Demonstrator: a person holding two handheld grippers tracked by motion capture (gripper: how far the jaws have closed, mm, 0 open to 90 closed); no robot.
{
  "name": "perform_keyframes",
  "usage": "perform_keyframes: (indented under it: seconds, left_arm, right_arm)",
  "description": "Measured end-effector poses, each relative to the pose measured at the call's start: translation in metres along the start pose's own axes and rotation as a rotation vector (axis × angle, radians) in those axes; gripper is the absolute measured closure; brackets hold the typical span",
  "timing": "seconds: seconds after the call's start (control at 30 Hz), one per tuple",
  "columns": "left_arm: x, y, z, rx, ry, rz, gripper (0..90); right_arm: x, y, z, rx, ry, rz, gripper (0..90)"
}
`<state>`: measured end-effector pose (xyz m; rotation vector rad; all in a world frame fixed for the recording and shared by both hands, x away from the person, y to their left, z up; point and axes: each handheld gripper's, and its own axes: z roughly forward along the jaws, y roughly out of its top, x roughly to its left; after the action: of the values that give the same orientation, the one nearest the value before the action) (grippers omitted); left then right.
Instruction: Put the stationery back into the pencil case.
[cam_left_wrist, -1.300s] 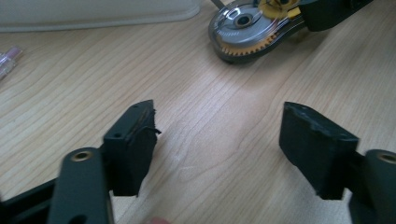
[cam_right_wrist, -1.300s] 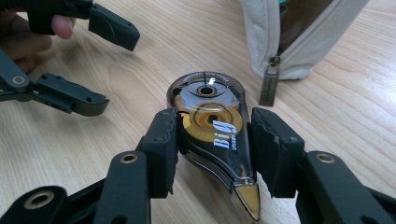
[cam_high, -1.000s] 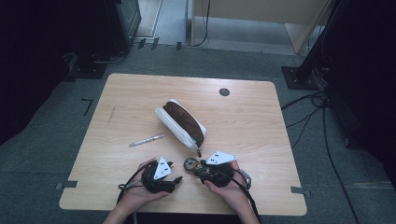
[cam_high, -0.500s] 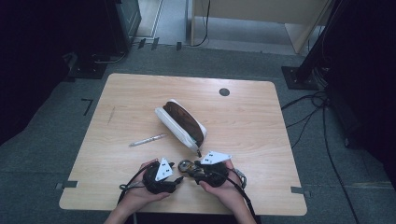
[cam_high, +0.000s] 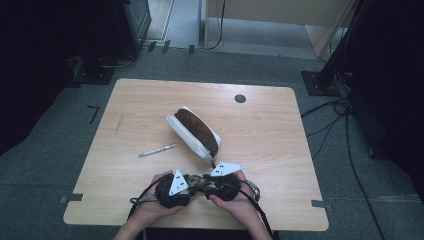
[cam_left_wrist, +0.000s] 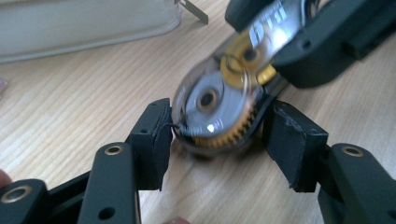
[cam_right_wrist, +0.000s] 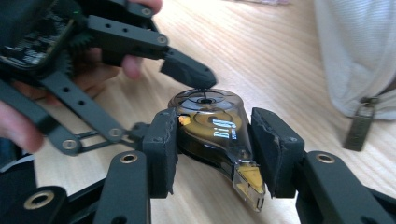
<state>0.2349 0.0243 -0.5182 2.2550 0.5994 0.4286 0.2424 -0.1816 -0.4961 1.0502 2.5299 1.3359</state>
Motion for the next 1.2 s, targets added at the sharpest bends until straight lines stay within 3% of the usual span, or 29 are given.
perform_keyframes:
  seconds: [0.17, 0.3, 0.4, 0.47, 0.6, 0.77, 0.9, 0.97, 1.07, 1.2]
  left_arm:
    - [-0.002, 0.0, 0.0, -0.008, 0.008, 0.024, 50.9]
    - [-0.007, -0.001, -0.001, -0.017, 0.017, 0.085, 62.6]
    - [-0.009, -0.001, -0.002, -0.032, 0.006, 0.117, 69.1]
    - [-0.008, -0.001, -0.002, -0.033, -0.038, 0.107, 72.4]
    - [-0.005, -0.001, -0.003, -0.033, -0.087, 0.1, 73.7]
    - [0.004, -0.003, -0.004, -0.047, -0.178, 0.031, 74.0]
    - [0.01, -0.003, -0.004, -0.037, -0.224, -0.011, 74.3]
    - [0.01, -0.003, -0.004, -0.035, -0.251, -0.001, 74.5]
    - [0.009, -0.004, -0.004, -0.034, -0.281, 0.016, 74.5]
    - [0.01, -0.004, -0.004, -0.035, -0.291, 0.013, 74.5]
  right_arm:
    - [0.001, 0.002, -0.001, -0.01, 0.025, 0.005, 53.1]
    - [-0.004, 0.002, -0.006, -0.052, 0.071, 0.027, 50.8]
    - [-0.005, 0.003, -0.008, -0.061, 0.08, 0.02, 49.5]
    - [-0.006, 0.005, -0.009, -0.074, 0.102, 0.027, 52.6]
    - [-0.007, 0.007, -0.01, -0.068, 0.121, -0.008, 53.6]
    - [-0.009, 0.007, -0.014, -0.062, 0.144, -0.044, 55.0]
    - [-0.01, 0.007, -0.022, -0.075, 0.135, -0.067, 65.4]
    - [-0.012, 0.007, -0.025, -0.089, 0.145, -0.067, 68.8]
    - [-0.014, 0.007, -0.026, -0.094, 0.172, -0.101, 65.9]
    - [-0.012, 0.008, -0.024, -0.09, 0.187, -0.138, 65.4]
